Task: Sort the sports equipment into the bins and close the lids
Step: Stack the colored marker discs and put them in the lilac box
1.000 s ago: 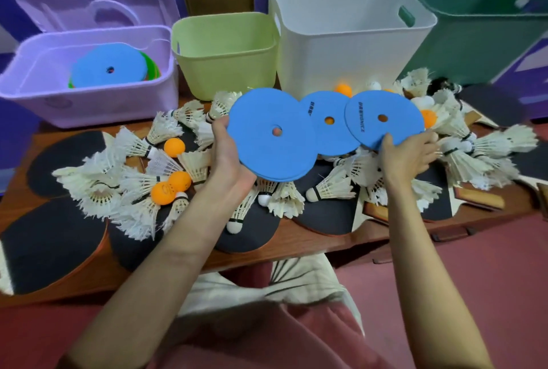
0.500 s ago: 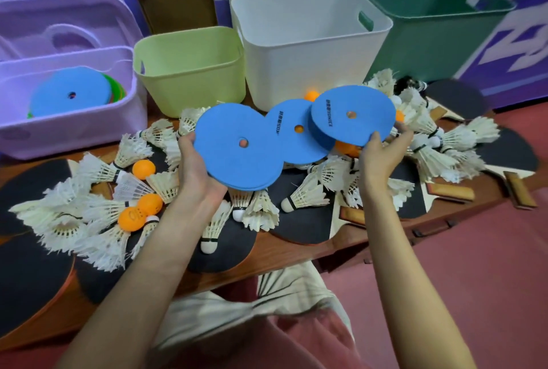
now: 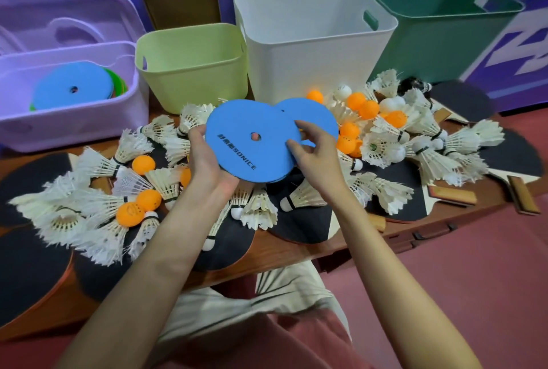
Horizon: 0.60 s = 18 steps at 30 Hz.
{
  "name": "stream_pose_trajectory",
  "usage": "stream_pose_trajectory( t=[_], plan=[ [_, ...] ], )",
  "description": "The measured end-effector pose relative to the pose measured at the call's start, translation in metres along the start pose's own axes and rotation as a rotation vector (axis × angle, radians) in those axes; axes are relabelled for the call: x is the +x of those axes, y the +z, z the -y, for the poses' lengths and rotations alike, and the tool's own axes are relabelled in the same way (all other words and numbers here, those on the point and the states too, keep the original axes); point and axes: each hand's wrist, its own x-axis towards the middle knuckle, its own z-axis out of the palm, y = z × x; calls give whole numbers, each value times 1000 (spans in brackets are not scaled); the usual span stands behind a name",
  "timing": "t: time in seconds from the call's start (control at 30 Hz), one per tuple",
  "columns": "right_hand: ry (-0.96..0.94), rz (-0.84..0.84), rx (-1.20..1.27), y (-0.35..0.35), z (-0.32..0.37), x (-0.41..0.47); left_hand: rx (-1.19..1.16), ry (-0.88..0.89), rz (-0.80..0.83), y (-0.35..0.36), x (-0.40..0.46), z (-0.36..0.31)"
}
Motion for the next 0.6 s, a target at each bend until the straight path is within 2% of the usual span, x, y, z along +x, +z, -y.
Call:
stream_pose_trajectory(
  t=[0.17,0.37,0.47,0.53,0.6],
  plan=[
    [-43,17,-201,-1,-6,-1,50,54,-85,-3,1,4],
    [23,-203,-397,-22,-9,26,54,28,-59,-8,8,0],
    [161,-243,-628,-31,-12,44,27,34,-65,-7,8,-5],
    [281,-189,-753,-34,-15,50,17,34,-71,-7,9,-7],
    [348,-129,-768,-34,-19,52,14,36,-64,-9,9,-10]
  ],
)
